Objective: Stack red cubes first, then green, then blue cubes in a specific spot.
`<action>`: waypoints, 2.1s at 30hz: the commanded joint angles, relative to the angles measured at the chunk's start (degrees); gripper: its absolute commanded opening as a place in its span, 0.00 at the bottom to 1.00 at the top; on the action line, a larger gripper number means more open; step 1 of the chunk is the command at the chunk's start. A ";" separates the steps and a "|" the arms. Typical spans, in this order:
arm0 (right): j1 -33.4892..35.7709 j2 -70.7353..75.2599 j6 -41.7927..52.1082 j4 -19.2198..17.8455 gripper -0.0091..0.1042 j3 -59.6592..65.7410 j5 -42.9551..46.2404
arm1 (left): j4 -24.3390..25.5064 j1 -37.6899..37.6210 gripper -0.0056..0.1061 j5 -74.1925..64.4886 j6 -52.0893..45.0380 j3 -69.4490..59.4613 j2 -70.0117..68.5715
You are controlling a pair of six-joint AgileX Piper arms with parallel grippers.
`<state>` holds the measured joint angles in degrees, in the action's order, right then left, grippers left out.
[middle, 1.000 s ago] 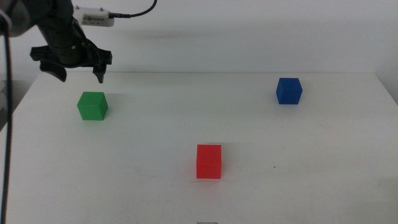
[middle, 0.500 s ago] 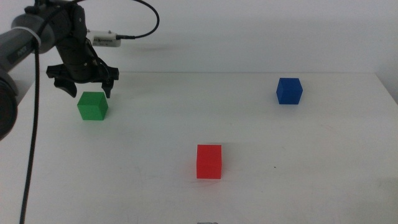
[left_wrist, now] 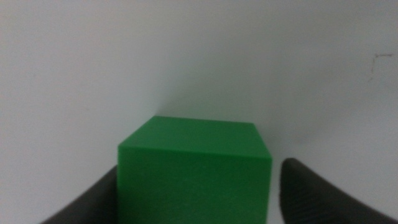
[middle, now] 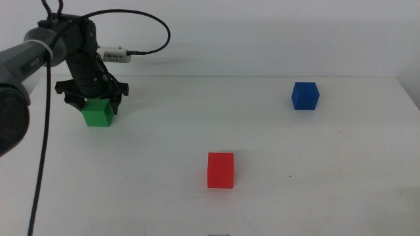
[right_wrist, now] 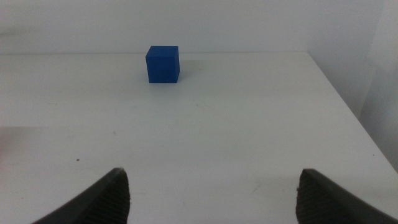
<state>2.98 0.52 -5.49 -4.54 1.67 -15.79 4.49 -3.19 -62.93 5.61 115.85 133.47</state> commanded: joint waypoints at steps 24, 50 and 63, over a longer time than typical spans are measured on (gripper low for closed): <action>0.22 1.33 0.75 -0.75 0.73 -1.05 4.39 | -3.71 -3.41 0.04 -8.41 7.67 -8.79 -21.67; 0.22 1.33 0.75 -0.75 0.73 -1.05 4.39 | 3.28 -34.26 0.04 0.83 30.47 -23.83 -29.12; 0.22 1.33 0.75 -0.75 0.73 -1.05 4.39 | 2.95 -39.33 0.04 0.16 33.55 -18.65 -24.49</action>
<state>2.98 0.52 -5.49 -4.54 1.67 -15.79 6.98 -42.03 -63.40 38.09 95.36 112.25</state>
